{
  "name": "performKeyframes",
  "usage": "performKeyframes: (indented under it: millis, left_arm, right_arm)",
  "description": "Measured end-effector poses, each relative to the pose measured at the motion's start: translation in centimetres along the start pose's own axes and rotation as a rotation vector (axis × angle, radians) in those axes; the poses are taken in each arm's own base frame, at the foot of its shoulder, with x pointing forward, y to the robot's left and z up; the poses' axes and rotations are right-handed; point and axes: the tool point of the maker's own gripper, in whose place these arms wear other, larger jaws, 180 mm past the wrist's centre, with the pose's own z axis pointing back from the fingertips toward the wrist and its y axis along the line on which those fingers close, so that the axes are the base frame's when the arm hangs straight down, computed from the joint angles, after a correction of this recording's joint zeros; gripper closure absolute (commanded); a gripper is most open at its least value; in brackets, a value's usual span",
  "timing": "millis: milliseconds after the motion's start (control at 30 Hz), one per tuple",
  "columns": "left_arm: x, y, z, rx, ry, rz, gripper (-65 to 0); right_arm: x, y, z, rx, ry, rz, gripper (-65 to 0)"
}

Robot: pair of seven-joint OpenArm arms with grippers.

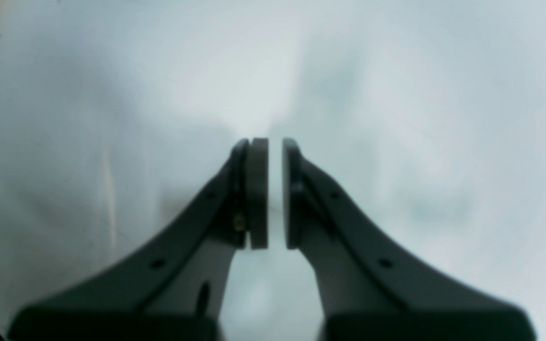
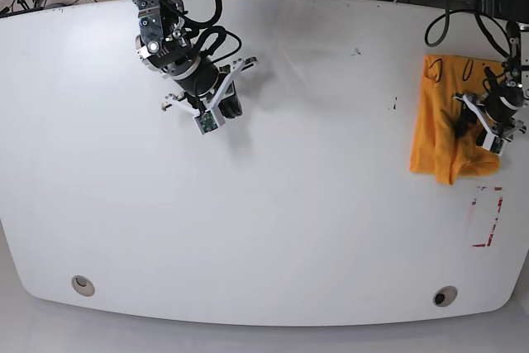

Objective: Fold the T-shirt properly
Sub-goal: 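Drag the held shirt with the left gripper to the table's edge, then open the left gripper to release the shirt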

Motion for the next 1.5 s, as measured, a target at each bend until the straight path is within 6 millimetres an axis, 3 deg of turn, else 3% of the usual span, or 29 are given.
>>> performKeyframes:
  millis: [333,533,967,1167,1267,1500]
  left_arm:
    - [-2.4,5.6,2.7,0.059,0.178,-0.115,-30.0]
    - [-3.2,7.3,3.6,0.086,0.201,-0.132,-30.0]
    - [-2.8,10.7,5.3,0.144,0.289,-0.205,-30.0]
    - [-0.7,11.2,5.1,0.137,0.256,-0.218,-30.0]
    - [1.2,10.7,4.7,0.092,0.213,-0.226,-30.0]
    - [5.5,11.9,5.4,0.122,0.114,-0.216,-30.0]
  right_arm:
    - [0.0,0.0,0.0,0.000,0.000,0.000,-4.4]
    - [0.0,0.0,0.0,0.000,0.001,0.000,-4.4]
    - [-0.2,0.0,0.1,0.000,0.006,0.000,-4.4]
    - [-0.3,0.0,0.1,0.001,0.007,0.000,-4.4]
    - [-0.3,0.0,0.1,0.001,0.007,0.000,-4.4]
    - [-0.2,0.0,0.1,0.000,0.005,0.001,-4.4]
